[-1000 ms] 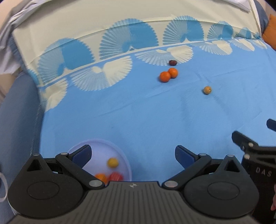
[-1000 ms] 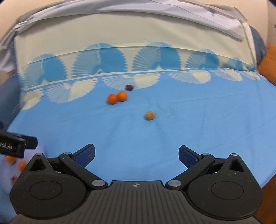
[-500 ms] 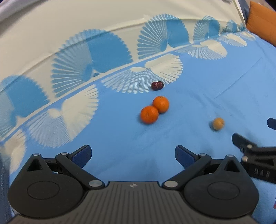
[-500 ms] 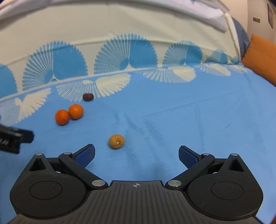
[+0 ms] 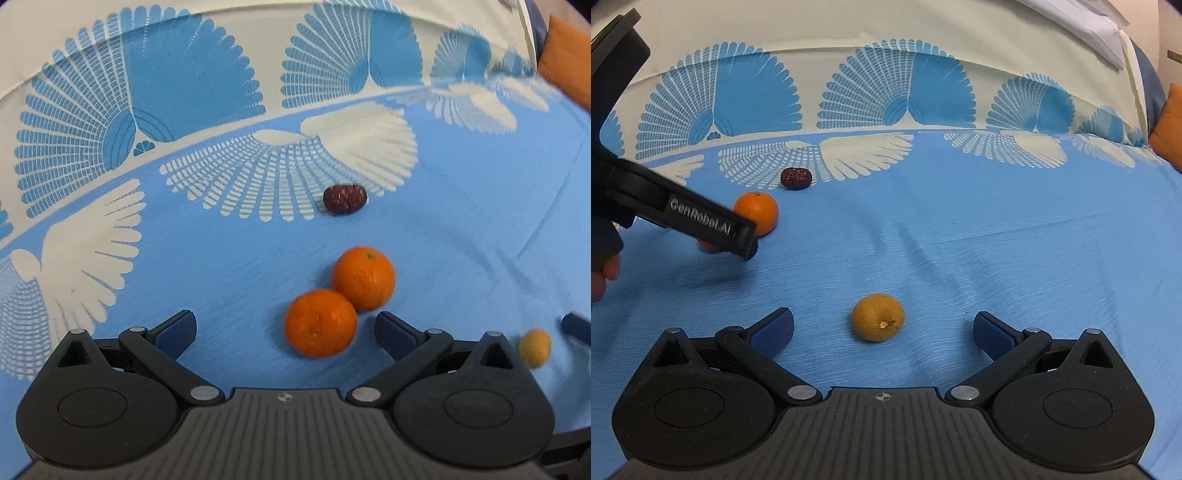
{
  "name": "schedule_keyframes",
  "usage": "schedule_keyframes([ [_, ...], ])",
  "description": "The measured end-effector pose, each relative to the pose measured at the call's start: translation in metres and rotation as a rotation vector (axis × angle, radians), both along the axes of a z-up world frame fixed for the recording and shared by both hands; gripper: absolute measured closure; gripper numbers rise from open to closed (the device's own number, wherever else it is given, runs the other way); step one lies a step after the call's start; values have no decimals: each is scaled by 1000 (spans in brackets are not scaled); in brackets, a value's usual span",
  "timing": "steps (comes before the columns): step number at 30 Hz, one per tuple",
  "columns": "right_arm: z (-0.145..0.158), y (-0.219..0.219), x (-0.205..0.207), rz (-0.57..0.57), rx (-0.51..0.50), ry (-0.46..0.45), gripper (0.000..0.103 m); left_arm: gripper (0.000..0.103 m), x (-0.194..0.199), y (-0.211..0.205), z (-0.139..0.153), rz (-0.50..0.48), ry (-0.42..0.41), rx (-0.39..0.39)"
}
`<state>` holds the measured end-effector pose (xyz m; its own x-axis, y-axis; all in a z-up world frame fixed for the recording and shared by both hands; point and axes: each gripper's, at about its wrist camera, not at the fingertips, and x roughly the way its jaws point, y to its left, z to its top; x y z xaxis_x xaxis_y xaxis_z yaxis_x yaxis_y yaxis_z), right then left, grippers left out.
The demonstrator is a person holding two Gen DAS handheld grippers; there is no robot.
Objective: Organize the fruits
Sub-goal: 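Grasp a mandarin with the left tool while the right tool grasps a yellow fruit, then carry the mandarin and yellow fruit over the plate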
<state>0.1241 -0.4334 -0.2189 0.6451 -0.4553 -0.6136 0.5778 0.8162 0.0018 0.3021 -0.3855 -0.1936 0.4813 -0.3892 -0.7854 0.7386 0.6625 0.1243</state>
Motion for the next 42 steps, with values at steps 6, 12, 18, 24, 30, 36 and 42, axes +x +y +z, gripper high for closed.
schedule_keyframes([
  [6, 9, -7, -11, -43, 24, -63, 75, 66, -18, 9, 17, -28, 2, -32],
  [12, 19, -7, -25, -95, -7, -53, 75, 66, -57, 53, 40, 19, 57, -18],
  [18, 73, 10, -66, -131, 51, -84, 75, 66, -104, 133, 82, 131, 103, 6],
  [24, 120, 72, -149, 56, 49, -56, 74, 65, -160, 203, 132, 239, 63, 33],
  [30, 153, 145, -203, 239, 116, -25, 74, 65, -220, 263, 163, 293, 63, 15],
  [36, 182, 210, -233, 394, 65, -72, 74, 65, -273, 310, 175, 330, 74, 4],
  [42, 197, 248, -248, 484, 12, -86, 74, 65, -312, 341, 183, 347, 55, -25],
])
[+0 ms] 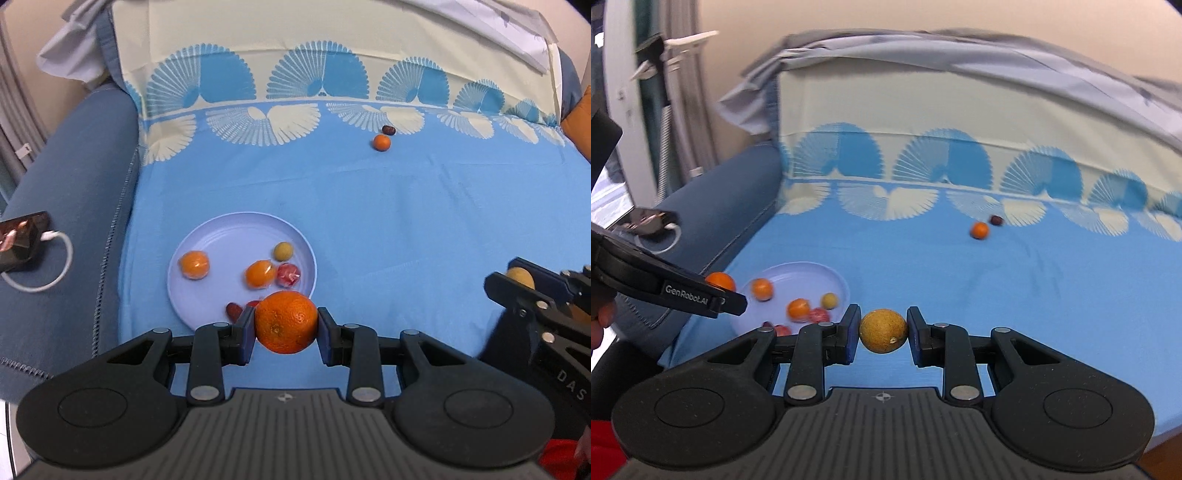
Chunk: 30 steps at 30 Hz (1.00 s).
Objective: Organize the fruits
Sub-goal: 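Carry the mandarin and yellow fruit over the plate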
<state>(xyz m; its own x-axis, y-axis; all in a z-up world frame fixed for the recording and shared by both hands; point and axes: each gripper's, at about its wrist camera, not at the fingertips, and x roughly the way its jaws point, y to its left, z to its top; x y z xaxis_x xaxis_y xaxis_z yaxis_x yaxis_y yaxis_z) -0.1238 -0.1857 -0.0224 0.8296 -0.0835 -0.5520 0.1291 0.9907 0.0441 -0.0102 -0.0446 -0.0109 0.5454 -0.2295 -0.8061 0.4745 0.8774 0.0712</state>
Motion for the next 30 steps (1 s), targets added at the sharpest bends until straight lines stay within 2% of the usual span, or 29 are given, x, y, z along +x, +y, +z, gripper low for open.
schedule_keyframes([
  [10, 10, 31, -16, 49, -60, -24, 74, 65, -34, 27, 15, 17, -55, -49],
  [30, 14, 50, -21, 88, -109, -26, 74, 65, -40, 57, 17, 72, -64, -91],
])
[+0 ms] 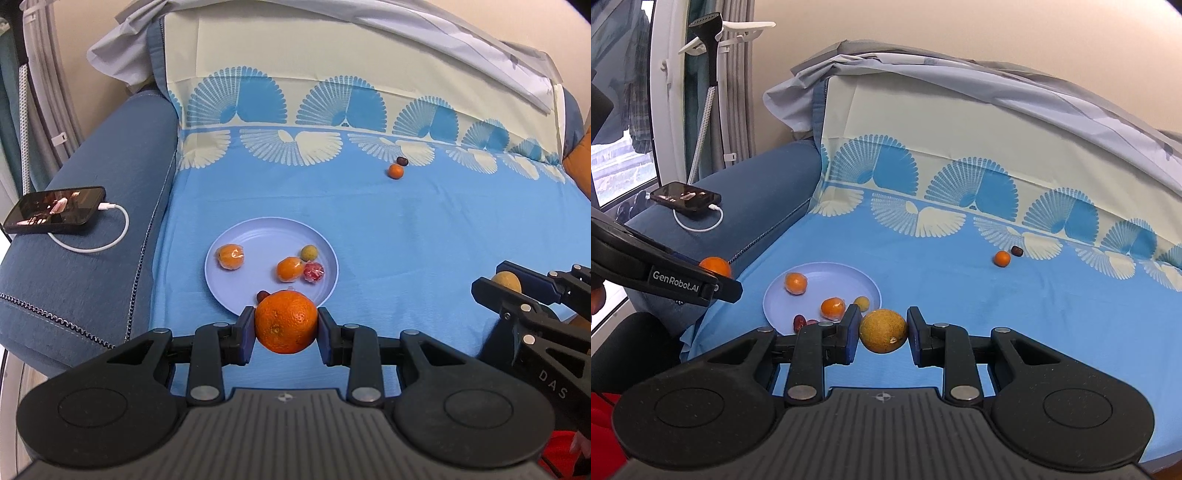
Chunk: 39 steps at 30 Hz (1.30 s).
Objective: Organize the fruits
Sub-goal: 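Carry the mandarin and yellow fruit over the plate, then open both tools to drop the fruits onto the plate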
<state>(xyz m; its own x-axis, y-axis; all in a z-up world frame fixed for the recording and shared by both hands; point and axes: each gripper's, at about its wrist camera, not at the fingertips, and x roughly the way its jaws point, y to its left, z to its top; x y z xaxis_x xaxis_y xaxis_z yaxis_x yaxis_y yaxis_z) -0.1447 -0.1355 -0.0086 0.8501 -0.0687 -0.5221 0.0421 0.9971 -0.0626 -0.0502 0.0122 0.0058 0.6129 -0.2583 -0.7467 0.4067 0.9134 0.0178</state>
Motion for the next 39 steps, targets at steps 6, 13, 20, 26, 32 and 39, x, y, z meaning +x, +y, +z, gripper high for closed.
schedule_keyframes([
  [6, -2, -2, 4, 12, 0, 20, 74, 65, 3, 5, -3, 12, 5, -1],
  [13, -9, -3, 12, 30, 6, 49, 74, 65, 12, 11, -8, 42, 18, 4],
  [20, -20, 3, 28, 65, 1, 87, 74, 65, 28, 19, -15, 81, 42, 10],
  [26, -29, 10, 51, 88, 4, 119, 74, 65, 52, 20, -22, 114, 58, 15],
  [32, -40, 17, 84, 112, 14, 153, 74, 65, 83, 19, -32, 135, 92, 17],
  [39, -60, 21, 136, 138, 4, 199, 74, 65, 130, 6, -49, 133, 101, 39],
])
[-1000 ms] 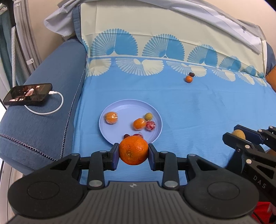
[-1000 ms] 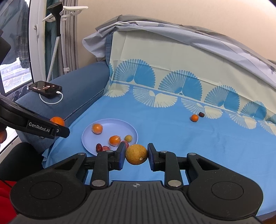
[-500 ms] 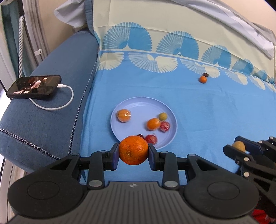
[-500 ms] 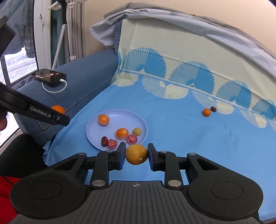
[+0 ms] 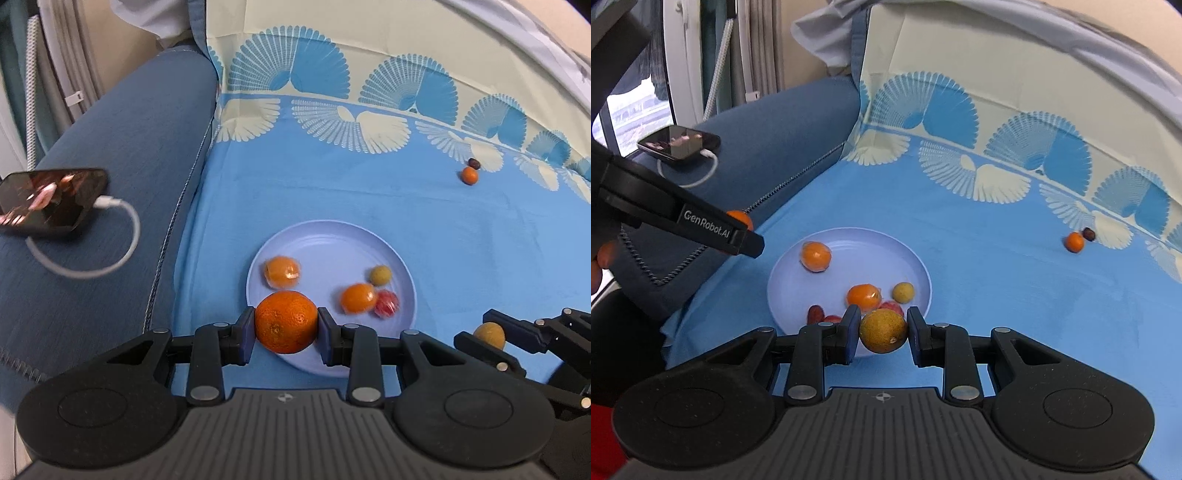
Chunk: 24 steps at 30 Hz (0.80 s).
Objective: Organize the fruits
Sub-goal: 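Open both tools to drop the fruits onto the plate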
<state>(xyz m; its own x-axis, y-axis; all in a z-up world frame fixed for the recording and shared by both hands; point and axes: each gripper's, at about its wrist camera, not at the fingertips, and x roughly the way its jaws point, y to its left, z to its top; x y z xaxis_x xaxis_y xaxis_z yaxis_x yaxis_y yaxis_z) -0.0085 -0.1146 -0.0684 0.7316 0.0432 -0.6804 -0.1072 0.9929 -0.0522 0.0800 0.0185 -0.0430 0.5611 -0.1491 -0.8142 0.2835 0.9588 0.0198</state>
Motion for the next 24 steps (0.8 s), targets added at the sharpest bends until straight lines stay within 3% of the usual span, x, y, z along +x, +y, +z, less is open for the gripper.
schedule_keyframes([
  [12, -51, 0, 85, 63, -18, 72, 74, 66, 81, -37, -48, -63, 35, 49],
  [20, -74, 1, 118, 96, -22, 106, 74, 64, 113, -45, -71, -73, 45, 76],
  [21, -75, 1, 121, 108, -15, 114, 65, 51, 114, -45, -71, -86, 34, 63],
  [22, -74, 0, 122, 109, -12, 115, 45, 19, 114, -44, -70, -105, 13, 48],
  [23, -72, -2, 123, 99, -12, 111, 34, 5, 113, -44, -67, -107, -15, 56],
  [24, -67, -3, 123, 80, -9, 106, 20, 1, 110, -43, -61, -101, -57, 64],
])
